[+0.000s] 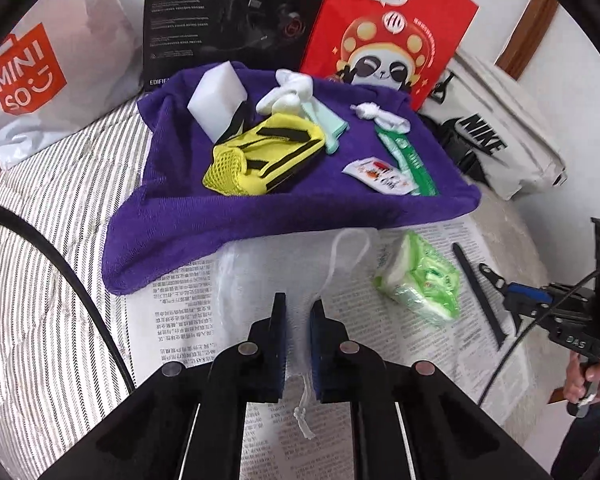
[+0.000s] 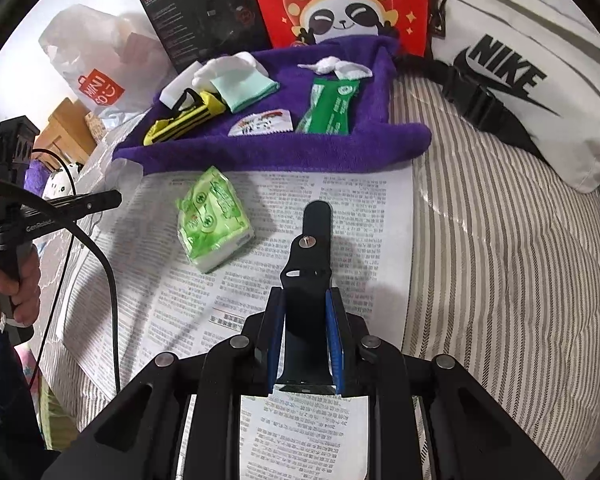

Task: Organize soft objects
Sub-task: 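Grasp the white mesh bag with the left gripper while the right gripper holds the strap, then carry the mesh bag with the left gripper while the right gripper carries the strap onto the towel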

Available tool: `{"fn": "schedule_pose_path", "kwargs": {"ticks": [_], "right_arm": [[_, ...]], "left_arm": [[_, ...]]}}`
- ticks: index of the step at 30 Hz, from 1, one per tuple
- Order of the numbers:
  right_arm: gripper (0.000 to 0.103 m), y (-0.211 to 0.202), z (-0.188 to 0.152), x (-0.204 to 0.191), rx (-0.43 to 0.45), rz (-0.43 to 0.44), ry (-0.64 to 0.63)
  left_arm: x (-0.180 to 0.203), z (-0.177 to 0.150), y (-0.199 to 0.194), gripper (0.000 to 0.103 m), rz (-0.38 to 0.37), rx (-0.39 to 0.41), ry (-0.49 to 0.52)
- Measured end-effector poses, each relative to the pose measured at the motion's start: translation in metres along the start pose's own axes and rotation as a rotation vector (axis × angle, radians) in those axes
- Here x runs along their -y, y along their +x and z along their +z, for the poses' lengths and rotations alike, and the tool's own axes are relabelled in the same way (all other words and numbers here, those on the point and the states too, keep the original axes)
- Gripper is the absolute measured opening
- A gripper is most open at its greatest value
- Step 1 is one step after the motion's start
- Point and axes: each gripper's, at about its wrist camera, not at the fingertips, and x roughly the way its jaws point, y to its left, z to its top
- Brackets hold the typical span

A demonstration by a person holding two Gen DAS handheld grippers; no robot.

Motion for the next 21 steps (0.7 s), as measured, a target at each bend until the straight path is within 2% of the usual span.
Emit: {"fn": "schedule_pose_path", "kwargs": {"ticks": [11,21], "right_arm": [[0.021,-0.012,0.016,-0.012,0.035,0.01,-0.028],[0.021,-0.019,0.046,-0.023,0.089,0.024,-0.043]], "left_arm": [[-0.002,0.002,-0.035,0.01,-0.035,0.066,0.006],[-0.005,0.018,-0.053,0.01,-0.033,0.106,0.019]]}}
